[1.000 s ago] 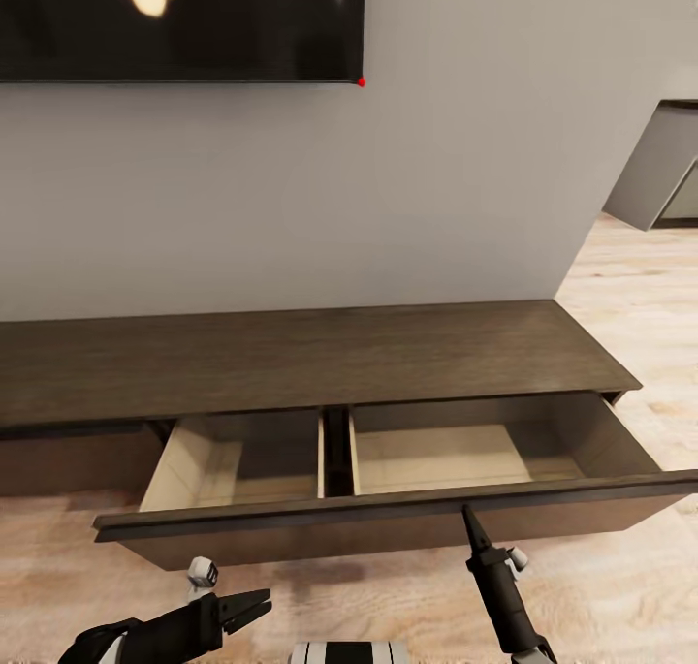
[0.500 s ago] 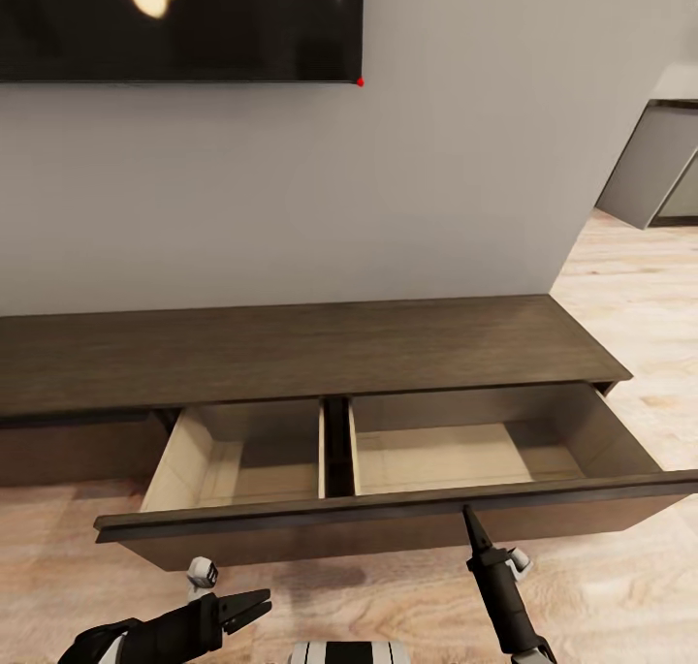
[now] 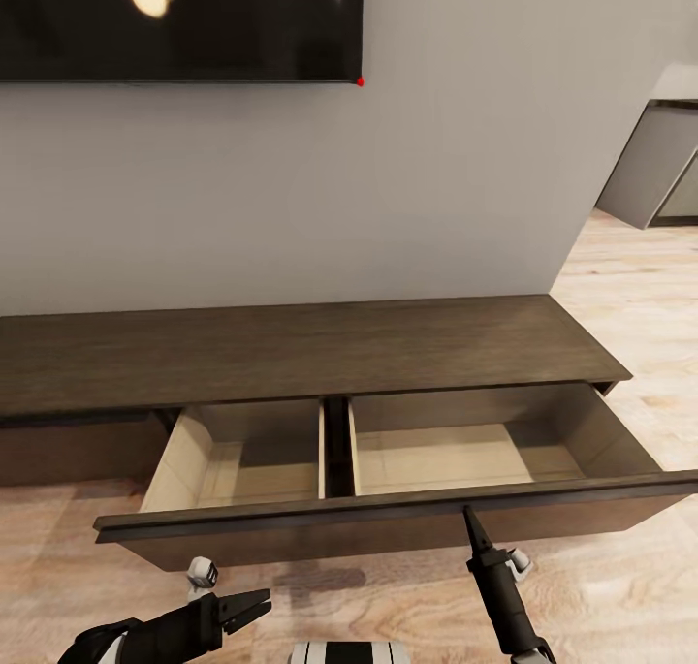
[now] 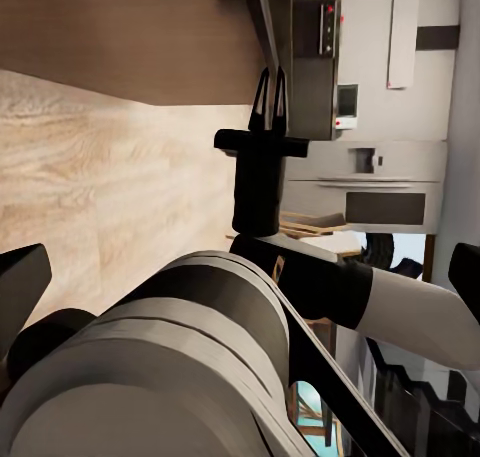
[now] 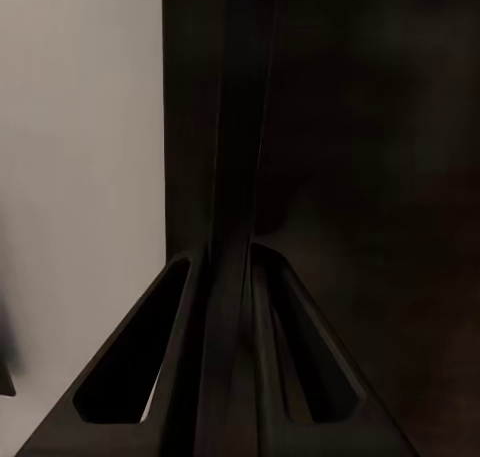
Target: Place each of the two pumpkins and all three candles from the living room inside a cabinet in the living room (use any cabinet), then make sure every cabinet is closed, and position the cauldron so it is next to a table in the living room.
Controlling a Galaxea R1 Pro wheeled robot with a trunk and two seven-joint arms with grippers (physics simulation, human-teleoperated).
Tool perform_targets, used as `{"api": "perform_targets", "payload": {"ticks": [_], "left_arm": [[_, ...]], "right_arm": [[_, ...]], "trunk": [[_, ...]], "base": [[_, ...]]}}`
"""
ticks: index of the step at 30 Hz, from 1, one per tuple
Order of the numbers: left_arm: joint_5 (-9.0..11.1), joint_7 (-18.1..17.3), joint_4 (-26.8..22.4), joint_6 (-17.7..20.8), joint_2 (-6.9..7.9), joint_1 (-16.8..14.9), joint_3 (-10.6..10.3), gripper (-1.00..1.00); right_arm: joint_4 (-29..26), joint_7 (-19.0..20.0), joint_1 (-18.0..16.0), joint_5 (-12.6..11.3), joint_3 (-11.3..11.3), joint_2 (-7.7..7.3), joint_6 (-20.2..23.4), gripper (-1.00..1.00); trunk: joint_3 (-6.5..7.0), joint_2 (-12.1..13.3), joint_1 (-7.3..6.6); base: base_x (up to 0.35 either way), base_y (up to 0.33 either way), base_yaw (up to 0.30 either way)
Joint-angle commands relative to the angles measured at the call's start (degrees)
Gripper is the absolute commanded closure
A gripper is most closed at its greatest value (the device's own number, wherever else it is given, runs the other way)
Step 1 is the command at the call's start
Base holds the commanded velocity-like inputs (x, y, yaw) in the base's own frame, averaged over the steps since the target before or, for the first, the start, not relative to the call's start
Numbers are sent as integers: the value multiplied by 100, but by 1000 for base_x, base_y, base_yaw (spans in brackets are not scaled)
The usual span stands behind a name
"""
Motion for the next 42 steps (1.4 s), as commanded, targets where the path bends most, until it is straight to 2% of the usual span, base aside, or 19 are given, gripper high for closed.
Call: {"api": "perform_targets", "payload": {"ticks": [1, 7, 11, 15, 33, 42], "left_arm": [[47, 3, 1, 53, 6, -5, -22, -100], [53, -19, 15, 51, 13, -5, -20, -100], [-17, -322, 25, 40, 15, -5, -22, -100], [-38, -406, 34, 37, 8, -5, -22, -100], [-32, -412, 35, 27, 1, -5, -22, -100], [-32, -419, 35, 29, 5, -5, -21, -100]], "right_arm": [[66, -29, 2, 44, 216, 1, 17, 100], [66, -39, 1, 45, 241, -5, 23, 100], [66, -58, 0, 49, 231, -6, 15, 100], [66, -69, 1, 50, 212, -6, -7, 100], [115, -48, 0, 40, 204, -14, 17, 100], [69, -228, 1, 40, 207, -29, 10, 100]], "trunk": [[-5, -1, 0], [-5, -1, 0], [-5, -1, 0], [-5, -1, 0], [-5, -1, 0], [-5, -1, 0]], "base": [[0, 0, 0], [0, 0, 0], [0, 0, 0], [0, 0, 0], [-11, 0, 0], [0, 0, 0]]}}
